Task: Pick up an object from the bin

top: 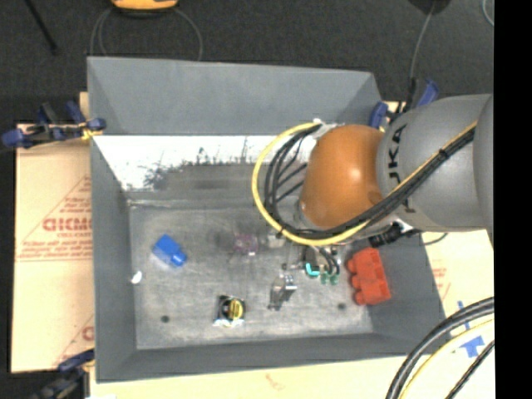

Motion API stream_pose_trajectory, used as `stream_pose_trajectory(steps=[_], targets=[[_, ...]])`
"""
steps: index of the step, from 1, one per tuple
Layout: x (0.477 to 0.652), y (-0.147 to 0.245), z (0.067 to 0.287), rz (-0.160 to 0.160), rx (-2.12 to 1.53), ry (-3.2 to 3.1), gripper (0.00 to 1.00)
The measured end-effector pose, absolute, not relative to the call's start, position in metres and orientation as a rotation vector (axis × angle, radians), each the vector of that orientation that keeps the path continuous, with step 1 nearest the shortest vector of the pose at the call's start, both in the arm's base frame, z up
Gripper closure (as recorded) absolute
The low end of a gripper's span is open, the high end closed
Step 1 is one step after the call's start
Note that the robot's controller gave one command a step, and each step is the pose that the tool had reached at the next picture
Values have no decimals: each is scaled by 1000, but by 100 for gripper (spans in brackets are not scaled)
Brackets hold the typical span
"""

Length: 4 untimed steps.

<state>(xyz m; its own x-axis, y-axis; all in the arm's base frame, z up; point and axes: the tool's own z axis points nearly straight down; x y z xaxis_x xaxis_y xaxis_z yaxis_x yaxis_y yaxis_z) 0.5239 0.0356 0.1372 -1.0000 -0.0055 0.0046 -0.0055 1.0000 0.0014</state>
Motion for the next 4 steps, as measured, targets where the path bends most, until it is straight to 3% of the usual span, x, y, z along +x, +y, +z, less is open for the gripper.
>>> stream_pose_trajectory(steps=[1,2,3,4], targets=[[486,58,77,3,508,-3118,0],[483,107,77,12,988,-3016,0],[479,110,76,1,978,-3008,100],[492,116,215,3,1150,-2936,100]])
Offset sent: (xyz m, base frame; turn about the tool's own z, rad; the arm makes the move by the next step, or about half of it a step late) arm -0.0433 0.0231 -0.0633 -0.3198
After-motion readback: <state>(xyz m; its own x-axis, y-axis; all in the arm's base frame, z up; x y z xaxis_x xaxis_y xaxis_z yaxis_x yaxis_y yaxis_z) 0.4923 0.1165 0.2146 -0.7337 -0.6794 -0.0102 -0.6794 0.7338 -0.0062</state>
